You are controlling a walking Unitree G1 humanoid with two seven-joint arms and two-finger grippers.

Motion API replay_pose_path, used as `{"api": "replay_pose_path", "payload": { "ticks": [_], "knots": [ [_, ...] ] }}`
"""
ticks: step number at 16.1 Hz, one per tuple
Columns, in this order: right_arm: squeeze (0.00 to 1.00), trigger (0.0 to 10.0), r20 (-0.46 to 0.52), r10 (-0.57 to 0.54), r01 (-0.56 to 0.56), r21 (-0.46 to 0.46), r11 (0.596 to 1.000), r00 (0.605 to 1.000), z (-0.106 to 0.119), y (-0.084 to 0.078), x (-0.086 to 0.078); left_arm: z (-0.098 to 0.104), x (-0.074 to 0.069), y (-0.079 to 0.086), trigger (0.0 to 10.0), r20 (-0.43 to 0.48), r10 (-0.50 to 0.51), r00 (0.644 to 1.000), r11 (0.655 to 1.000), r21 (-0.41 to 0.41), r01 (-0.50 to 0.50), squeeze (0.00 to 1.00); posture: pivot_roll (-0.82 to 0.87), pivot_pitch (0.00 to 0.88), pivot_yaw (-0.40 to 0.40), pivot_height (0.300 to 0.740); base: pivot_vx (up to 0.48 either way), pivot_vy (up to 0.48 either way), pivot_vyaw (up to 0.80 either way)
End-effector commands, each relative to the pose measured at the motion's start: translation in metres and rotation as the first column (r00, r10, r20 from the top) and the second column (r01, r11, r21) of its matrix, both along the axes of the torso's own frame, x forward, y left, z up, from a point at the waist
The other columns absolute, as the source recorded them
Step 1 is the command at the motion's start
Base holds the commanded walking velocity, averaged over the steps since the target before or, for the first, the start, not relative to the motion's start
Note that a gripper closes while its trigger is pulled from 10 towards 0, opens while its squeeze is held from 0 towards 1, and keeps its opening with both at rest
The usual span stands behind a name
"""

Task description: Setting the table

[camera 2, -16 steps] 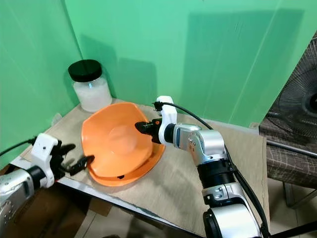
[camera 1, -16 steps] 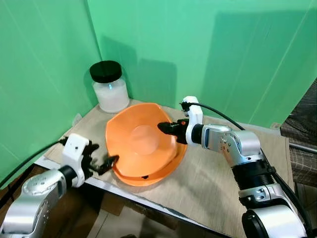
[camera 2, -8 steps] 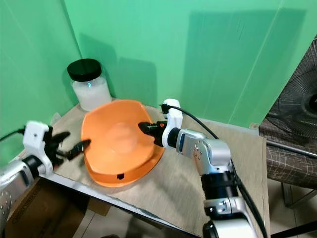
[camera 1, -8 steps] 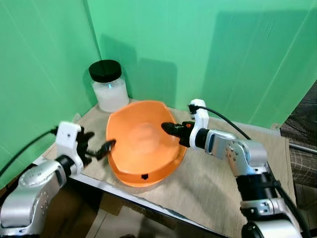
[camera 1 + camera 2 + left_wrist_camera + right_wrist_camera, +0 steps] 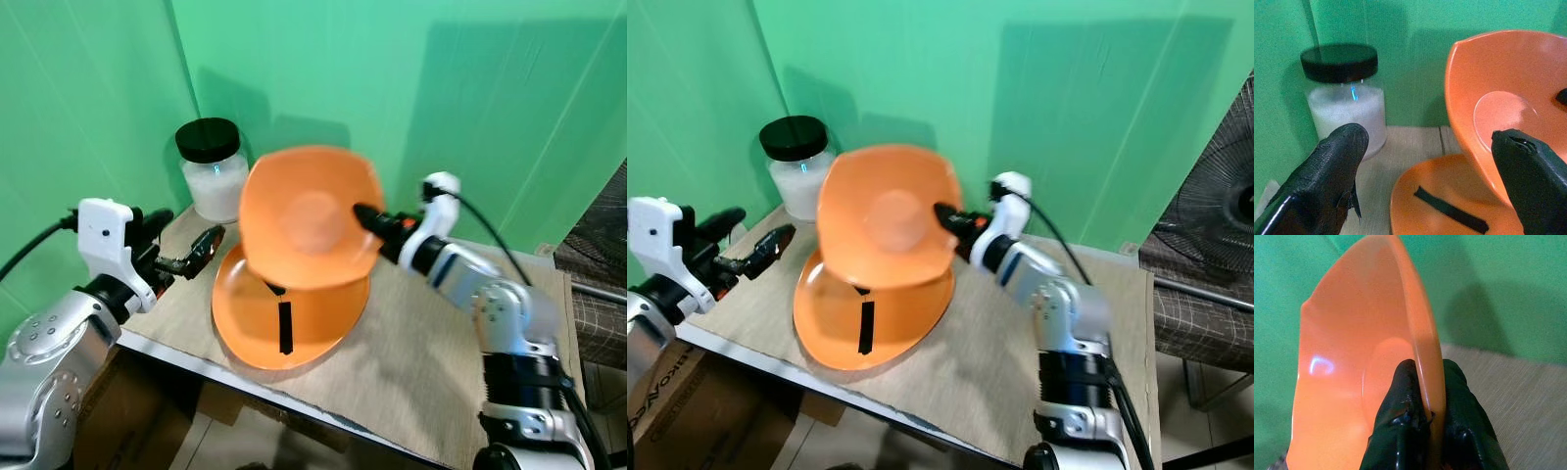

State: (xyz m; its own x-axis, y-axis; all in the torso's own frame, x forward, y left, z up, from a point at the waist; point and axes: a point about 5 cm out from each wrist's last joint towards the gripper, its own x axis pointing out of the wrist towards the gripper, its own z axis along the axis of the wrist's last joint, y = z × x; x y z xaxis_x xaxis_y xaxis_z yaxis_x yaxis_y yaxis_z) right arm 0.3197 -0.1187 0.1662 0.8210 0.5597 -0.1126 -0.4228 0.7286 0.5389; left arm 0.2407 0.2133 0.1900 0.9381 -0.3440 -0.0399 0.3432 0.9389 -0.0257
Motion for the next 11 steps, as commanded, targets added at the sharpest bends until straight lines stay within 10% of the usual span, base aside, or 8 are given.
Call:
{"api": "replay_pose_path", "payload": {
  "ticks": [1, 8, 10, 11],
  "knots": [
    [0.0, 0.0, 0.106, -0.044, 0.04, 0.046, 0.998, 0.993, 0.022, -0.006, -0.002, 0.008, -0.006, 0.0, 10.0, 0.029, 0.034, 0.999, 0.999, 0.001, -0.034, 0.0, -0.04, 0.0, 0.051, 0.74, 0.0, 0.0, 0.0],
    [0.0, 0.0, 0.331, -0.216, 0.234, -0.016, 0.972, 0.919, 0.058, -0.019, -0.025, 0.006, -0.003, -0.014, 10.0, 0.075, 0.182, 0.98, 0.976, 0.108, -0.19, 0.0, -0.03, 0.0, 0.075, 0.74, 0.0, 0.0, 0.0],
    [0.0, 10.0, 0.37, -0.275, 0.321, -0.069, 0.945, 0.888, 0.059, -0.02, -0.033, 0.002, -0.001, -0.019, 10.0, 0.067, 0.195, 0.979, 0.972, 0.119, -0.202, 0.0, -0.03, 0.0, 0.069, 0.74, 0.0, 0.0, 0.0],
    [0.0, 10.0, 0.395, -0.292, 0.354, -0.093, 0.931, 0.871, 0.058, -0.021, -0.037, 0.001, -0.001, -0.021, 10.0, 0.07, 0.195, 0.978, 0.971, 0.125, -0.202, 0.0, -0.04, 0.0, 0.071, 0.74, 0.0, 0.0, 0.0]
  ]
}}
